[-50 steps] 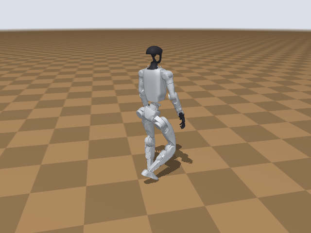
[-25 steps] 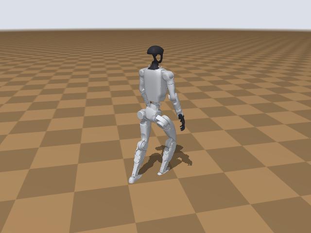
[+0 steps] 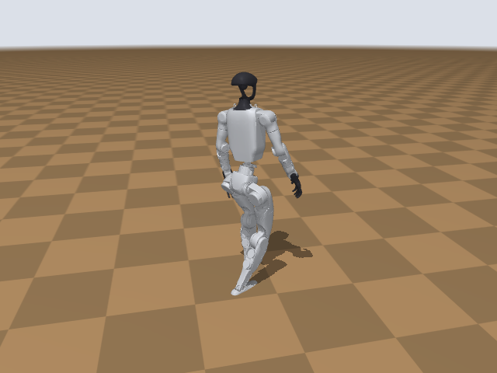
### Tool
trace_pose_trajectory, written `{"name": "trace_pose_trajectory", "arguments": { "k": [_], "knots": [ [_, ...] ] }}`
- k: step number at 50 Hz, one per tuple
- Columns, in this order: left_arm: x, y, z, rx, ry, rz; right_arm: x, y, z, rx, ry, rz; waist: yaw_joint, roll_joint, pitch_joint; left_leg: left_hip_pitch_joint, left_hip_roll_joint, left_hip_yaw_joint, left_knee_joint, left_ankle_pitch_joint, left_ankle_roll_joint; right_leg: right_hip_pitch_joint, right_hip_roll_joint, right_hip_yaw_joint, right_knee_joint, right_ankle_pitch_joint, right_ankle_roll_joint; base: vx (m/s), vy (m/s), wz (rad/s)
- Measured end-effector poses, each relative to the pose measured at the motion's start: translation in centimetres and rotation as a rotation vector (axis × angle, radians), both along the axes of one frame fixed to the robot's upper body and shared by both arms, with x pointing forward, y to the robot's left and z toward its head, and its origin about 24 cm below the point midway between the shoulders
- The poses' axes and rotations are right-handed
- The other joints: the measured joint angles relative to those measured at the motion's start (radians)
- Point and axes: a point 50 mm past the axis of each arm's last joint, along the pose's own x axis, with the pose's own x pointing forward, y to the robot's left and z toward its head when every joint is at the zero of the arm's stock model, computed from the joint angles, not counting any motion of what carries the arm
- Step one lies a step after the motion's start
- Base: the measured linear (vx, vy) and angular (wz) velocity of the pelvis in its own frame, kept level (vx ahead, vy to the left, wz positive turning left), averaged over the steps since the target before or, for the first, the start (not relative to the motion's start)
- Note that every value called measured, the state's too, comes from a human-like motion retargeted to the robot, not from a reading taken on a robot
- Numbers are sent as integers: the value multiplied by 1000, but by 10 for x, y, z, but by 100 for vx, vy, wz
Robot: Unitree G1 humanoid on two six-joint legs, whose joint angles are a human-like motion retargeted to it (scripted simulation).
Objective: Walk
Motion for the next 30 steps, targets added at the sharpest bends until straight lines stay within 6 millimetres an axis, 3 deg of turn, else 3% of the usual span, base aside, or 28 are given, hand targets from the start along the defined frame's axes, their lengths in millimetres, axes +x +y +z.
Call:
{"name": "trace_pose_trajectory", "arguments": {
  "k": [5,9,11,14,17,19,25,30],
  "knots": [
    [2,1,0,9,5,25,-19,3,-9,14,62,5,-32,-47,-19,48,-84,19,14,23,31,-8,-68,64,192,-61,36,31,10,26],
    [15,4,2,17,-24,33,-31,5,-13,38,110,-2,-86,-137,16,225,-247,45,-183,90,68,-22,-230,88,450,27,120,30,7,48],
    [20,2,4,18,-42,26,-39,5,-16,49,133,-10,-111,-152,20,254,-285,52,-190,77,80,-74,-289,84,607,105,141,25,4,29],
    [35,3,8,28,-83,7,-44,4,-18,58,146,-23,-146,-157,29,316,-325,55,-242,68,91,-178,-364,79,779,149,125,26,4,14],
    [60,4,16,44,-146,-9,-41,0,-16,54,130,-44,-157,-126,47,464,-341,26,-473,135,88,-289,-381,67,814,125,81,29,3,-15],
    [67,2,18,49,-172,-22,-49,-2,-18,48,142,-63,-180,-129,49,497,-358,23,-488,127,81,-348,-411,64,787,81,68,26,0,24],
    [102,-7,33,34,-290,-53,-59,-9,-21,30,158,-124,-169,-42,69,652,-301,-19,-672,148,57,-422,-294,7,447,67,81,29,-2,0],
    [105,-16,35,-3,-318,-100,-63,-8,-23,29,173,-145,-154,-32,50,686,-280,-6,-675,118,55,-440,-198,65,197,92,126,24,-4,13]
  ]
}}
